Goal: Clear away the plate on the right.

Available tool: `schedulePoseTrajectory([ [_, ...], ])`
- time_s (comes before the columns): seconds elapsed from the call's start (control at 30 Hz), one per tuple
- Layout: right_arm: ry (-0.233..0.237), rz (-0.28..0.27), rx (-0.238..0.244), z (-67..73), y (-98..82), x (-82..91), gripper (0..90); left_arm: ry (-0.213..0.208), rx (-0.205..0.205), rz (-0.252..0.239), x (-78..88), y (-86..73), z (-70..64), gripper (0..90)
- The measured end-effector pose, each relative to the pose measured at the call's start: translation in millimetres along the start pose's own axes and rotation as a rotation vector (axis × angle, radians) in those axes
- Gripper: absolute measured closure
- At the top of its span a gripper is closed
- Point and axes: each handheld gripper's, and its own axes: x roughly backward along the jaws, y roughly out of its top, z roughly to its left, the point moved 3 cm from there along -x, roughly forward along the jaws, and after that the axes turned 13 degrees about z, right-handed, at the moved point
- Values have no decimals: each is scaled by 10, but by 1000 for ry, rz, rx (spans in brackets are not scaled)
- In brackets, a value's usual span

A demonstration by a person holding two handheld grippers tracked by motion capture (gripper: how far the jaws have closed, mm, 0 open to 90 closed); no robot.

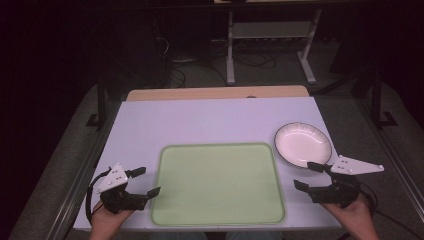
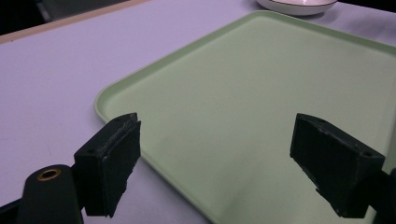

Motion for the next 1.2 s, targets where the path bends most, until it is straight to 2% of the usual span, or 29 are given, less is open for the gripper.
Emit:
schedulePoseTrajectory([
  [0.13, 21, 16, -24, -55, -22, 31, 181, 2, 2, -2, 0, 1, 0, 159],
  [0.33, 12, 26, -61, -194, -96, 124, 181, 3, 2, -3, 3, 1, 1, 158],
  [0.47, -2, 26, -120, -387, -159, 213, 191, 3, 1, -4, 5, 2, 3, 158],
  [0.5, -2, 26, -120, -387, -159, 213, 191, 3, 1, -4, 5, 2, 3, 158],
  [0.53, -16, 26, -150, -490, -165, 251, 193, 4, 0, -4, 6, 2, 4, 158],
  [0.63, -35, 34, -170, -571, -166, 278, 201, 6, 0, -6, 11, 4, 2, 158],
  [0.7, -69, 49, -199, -679, -168, 302, 205, 7, 0, -5, 9, 4, 2, 158],
  [0.93, -135, 102, -273, -1004, -156, 305, 217, 4, -2, -8, 8, 5, 3, 158],
  [0.97, -135, 102, -273, -1004, -156, 305, 217, 4, -2, -8, 8, 5, 3, 158],
  [1.0, -145, 119, -290, -1085, -142, 290, 221, 5, -3, -9, 11, 6, 2, 158],
  [1.07, -147, 122, -294, -1101, -138, 287, 222, 5, -2, -7, 8, 6, 0, 158],
  [1.2, -156, 125, -341, -1278, -94, 257, 238, 4, -3, -3, 2, 3, -1, 159],
])
